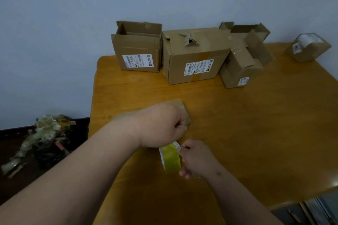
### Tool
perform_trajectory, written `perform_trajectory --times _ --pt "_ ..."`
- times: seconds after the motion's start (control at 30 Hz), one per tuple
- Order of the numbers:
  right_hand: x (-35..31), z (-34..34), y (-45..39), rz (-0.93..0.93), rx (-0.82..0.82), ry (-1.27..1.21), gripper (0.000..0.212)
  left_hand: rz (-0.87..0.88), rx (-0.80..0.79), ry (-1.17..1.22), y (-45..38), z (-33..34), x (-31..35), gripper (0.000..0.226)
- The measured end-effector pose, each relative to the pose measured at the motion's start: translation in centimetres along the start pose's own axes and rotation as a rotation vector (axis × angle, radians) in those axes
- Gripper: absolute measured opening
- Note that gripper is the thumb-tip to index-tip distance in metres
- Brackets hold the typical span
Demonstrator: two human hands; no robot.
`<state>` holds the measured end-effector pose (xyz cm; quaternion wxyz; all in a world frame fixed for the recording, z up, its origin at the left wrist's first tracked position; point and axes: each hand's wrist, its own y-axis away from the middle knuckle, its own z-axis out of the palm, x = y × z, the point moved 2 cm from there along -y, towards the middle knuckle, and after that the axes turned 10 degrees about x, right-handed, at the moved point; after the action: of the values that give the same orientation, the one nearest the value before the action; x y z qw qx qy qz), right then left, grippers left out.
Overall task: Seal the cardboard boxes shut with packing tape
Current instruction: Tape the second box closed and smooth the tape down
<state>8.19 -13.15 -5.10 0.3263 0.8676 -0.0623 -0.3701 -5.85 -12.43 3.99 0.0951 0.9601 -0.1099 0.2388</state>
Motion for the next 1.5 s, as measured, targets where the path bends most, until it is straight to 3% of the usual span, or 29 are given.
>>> perform_trajectory --times 0.2,0.47,0.6,0.73,0.87,1.03,1.13,1.23,1.3,1.37,1.43,1.5 --pt "-0.1 0.7 0.7 0.067 0.020 -0.268 0.033 -0.002 -0.010 0.107 0.9 2.4 1.1 0.026" --pt "1.4 0.0 -1.0 0.143 0.075 -0.342 0.015 -0.172 0.215 0.315 1.6 -1.2 -2.0 0.021" --pt "2.3 -0.6 -1.4 0.153 0.208 -0.404 0.012 -0.229 0.251 0.340 1.9 -1.7 -3.2 0.021" --pt "5.0 -0.7 -3.2 0.121 0.309 -0.098 0.024 -0.234 0.228 0.343 1.7 -1.5 -3.4 0.023" --pt "8.0 0.2 -5.3 0.065 0.310 0.249 0.027 -0.218 0.227 0.315 1.5 -1.7 -3.2 0.023" --pt "9.6 1.2 -6.0 0.007 0.290 0.393 0.037 -0.202 0.213 0.296 1.0 -1.9 -3.2 0.023" --pt "9.1 1.3 -6.1 -0.038 0.393 0.514 0.039 -0.194 0.214 0.295 0.8 -1.9 -2.9 0.023" --pt "7.4 1.2 -5.1 -0.200 0.457 0.165 0.052 -0.185 0.210 0.278 0.6 -2.0 -2.9 0.022" --pt "5.8 1.6 -4.1 -0.330 0.308 -0.133 0.066 -0.182 0.211 0.274 0.6 -2.0 -3.0 0.022" --pt "4.5 2.2 -3.9 -0.360 0.130 -0.226 0.073 -0.178 0.213 0.268 0.6 -2.1 -3.1 0.023" --pt "3.4 2.5 -4.3 -0.335 0.029 -0.241 0.055 -0.176 0.213 0.256 0.7 -2.2 -3.2 0.023" --pt "2.5 2.4 -4.6 -0.350 0.027 -0.225 0.028 -0.184 0.213 0.252 0.7 -2.3 -3.3 0.024"
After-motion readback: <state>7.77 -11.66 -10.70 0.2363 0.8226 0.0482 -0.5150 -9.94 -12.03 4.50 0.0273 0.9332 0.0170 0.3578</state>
